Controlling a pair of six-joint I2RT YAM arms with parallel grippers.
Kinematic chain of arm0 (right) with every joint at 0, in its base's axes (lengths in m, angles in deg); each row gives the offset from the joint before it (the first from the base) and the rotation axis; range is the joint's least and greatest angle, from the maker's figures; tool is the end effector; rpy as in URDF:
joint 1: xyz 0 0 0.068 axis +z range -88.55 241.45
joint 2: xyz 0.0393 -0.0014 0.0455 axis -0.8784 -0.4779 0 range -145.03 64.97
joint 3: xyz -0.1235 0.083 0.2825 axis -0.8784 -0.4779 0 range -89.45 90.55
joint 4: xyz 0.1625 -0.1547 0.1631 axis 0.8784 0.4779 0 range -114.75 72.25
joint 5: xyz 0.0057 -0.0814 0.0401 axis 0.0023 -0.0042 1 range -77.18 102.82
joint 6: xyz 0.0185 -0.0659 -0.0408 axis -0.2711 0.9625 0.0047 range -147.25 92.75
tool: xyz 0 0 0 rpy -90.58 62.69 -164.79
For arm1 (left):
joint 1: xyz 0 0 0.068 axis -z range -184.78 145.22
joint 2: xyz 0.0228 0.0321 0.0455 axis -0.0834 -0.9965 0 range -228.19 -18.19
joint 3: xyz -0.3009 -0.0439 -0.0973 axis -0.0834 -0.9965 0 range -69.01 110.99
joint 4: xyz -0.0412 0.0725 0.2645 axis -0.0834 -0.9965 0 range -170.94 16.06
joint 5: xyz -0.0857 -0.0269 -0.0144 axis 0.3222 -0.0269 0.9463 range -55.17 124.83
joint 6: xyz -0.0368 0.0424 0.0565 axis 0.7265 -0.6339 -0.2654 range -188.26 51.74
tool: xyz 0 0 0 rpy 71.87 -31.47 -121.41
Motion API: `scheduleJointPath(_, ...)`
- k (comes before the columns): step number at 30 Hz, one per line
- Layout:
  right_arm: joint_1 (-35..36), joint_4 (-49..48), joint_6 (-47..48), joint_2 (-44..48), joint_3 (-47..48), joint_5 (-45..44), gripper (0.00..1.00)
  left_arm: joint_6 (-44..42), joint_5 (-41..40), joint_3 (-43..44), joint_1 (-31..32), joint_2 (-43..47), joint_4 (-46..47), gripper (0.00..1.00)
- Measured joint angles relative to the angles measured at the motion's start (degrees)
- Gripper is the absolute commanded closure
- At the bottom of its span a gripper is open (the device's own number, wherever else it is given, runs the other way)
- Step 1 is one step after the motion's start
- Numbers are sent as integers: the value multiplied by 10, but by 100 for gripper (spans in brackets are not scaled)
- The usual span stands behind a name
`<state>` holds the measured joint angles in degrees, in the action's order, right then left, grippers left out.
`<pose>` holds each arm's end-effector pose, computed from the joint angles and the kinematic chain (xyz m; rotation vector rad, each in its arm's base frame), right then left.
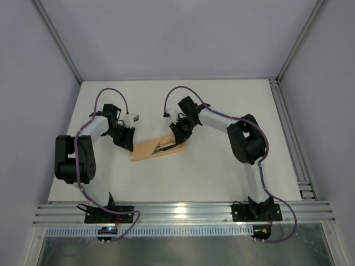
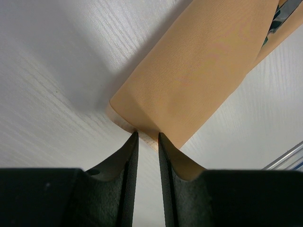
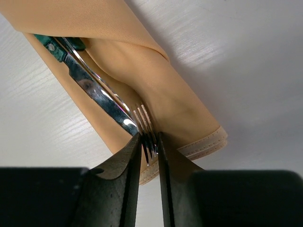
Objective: Fold the napkin into a case and place the utensils inside
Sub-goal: Stuff the fork into the folded napkin.
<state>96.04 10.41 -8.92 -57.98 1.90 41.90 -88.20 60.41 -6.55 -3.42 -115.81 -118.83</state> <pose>0.3902 0.3095 0.1658 -1.3376 2.3632 0.7750 0.3328 -0.0376 0.1869 0.5802 2.7811 -0.5965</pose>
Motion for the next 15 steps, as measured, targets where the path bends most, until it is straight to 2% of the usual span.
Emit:
scheduleJointPath(3,-1,0,-5,3,0,-1,88,0,2,0,0,0,-3,71)
scheduleJointPath(7,-2,2,-9,7,0,1,92,-4,10,10,0,0,-17,64)
scheduleJointPath(13,-6,21,-12,8,15,3,90,-23,19,31,0,8,-34,62)
scheduleJointPath(15,-9,29,-21,6,24,4,80,-29,21,35,0,10,-38,61)
